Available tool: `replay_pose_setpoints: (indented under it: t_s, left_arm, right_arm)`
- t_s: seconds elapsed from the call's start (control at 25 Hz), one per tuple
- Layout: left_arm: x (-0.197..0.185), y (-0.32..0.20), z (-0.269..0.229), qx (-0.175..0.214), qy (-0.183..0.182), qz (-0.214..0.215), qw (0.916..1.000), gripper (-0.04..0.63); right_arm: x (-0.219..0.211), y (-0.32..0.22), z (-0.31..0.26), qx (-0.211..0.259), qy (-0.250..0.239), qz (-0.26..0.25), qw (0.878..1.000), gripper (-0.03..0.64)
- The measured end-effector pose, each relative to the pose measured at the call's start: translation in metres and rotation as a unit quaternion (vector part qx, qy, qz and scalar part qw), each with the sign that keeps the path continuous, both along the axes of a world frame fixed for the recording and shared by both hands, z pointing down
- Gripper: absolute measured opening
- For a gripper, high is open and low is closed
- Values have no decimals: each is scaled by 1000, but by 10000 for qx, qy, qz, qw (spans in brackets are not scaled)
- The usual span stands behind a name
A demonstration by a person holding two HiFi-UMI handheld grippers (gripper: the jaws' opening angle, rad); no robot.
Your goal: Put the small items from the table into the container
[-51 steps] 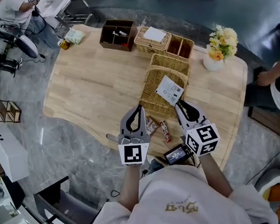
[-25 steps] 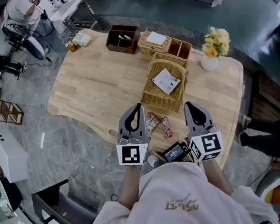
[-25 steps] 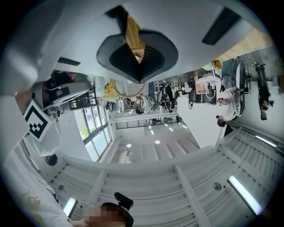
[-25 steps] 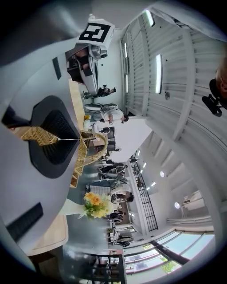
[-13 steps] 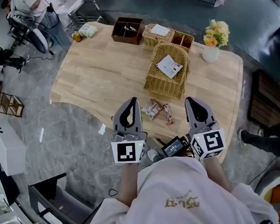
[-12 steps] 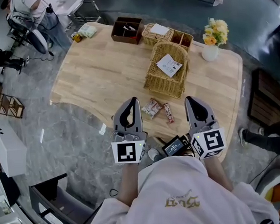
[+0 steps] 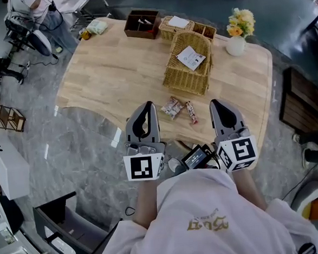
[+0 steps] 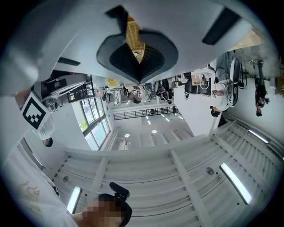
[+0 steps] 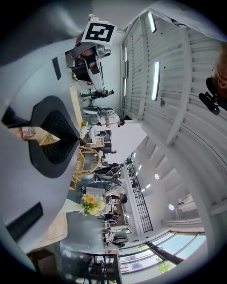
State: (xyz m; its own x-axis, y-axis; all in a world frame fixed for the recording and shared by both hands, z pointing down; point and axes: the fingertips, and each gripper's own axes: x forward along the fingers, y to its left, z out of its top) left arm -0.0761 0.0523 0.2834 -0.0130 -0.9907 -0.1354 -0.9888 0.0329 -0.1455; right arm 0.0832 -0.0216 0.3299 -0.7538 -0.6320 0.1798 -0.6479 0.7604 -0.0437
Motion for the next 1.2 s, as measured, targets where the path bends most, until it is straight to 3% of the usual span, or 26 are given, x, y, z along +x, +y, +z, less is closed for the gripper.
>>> replay_pose_setpoints:
  t_s: [0.68,1.08,1.2]
  left_arm:
    - [-18,41,13,-51,227,-55,9997,-6]
    - [-18,63,45,-272,244,202,9991,-6]
    - [-21,64,57,-372,252,248,9987,-6]
  right_arm:
    - [8,31,6,-138,109,194,9997,18]
    - [8,68,45,-779,144,252,9965,20]
    - [8,72,61,-849,348,309,9953,20]
